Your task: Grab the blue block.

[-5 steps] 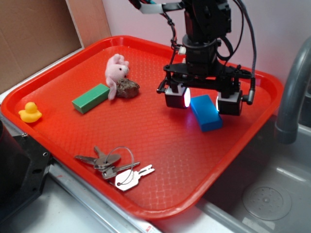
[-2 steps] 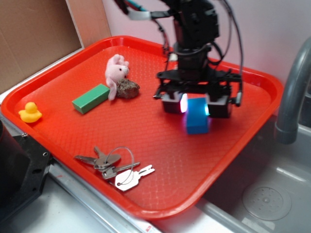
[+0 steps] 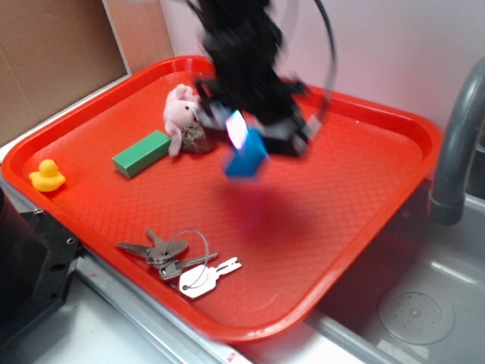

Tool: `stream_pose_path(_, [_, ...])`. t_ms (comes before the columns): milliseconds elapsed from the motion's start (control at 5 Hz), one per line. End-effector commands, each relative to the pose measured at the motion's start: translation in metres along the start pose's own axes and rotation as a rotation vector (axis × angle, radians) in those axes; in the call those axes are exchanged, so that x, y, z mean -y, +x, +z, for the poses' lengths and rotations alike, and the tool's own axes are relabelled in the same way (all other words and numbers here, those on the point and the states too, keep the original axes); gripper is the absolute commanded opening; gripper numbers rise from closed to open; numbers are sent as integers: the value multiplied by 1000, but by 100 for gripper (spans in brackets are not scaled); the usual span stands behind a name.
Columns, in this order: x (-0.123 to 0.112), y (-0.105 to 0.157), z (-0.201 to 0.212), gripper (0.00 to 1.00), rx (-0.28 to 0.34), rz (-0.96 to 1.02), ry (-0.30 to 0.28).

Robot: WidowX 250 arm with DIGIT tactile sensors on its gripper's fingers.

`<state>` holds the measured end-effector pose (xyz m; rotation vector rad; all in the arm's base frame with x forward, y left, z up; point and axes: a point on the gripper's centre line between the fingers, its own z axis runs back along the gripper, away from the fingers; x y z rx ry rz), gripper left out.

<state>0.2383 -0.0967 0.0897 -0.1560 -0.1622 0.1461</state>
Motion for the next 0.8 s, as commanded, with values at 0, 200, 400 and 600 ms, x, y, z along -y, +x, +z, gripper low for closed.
stream_pose_path(0, [-54, 20, 124, 0, 214, -99, 4])
stream_pose_path(200, [-56, 18, 146, 0, 201, -109, -7])
stream_pose_path(400, [-47, 16, 149, 0, 163, -153, -15])
stream_pose_path(600, [-40, 21, 133, 0, 113, -143, 5])
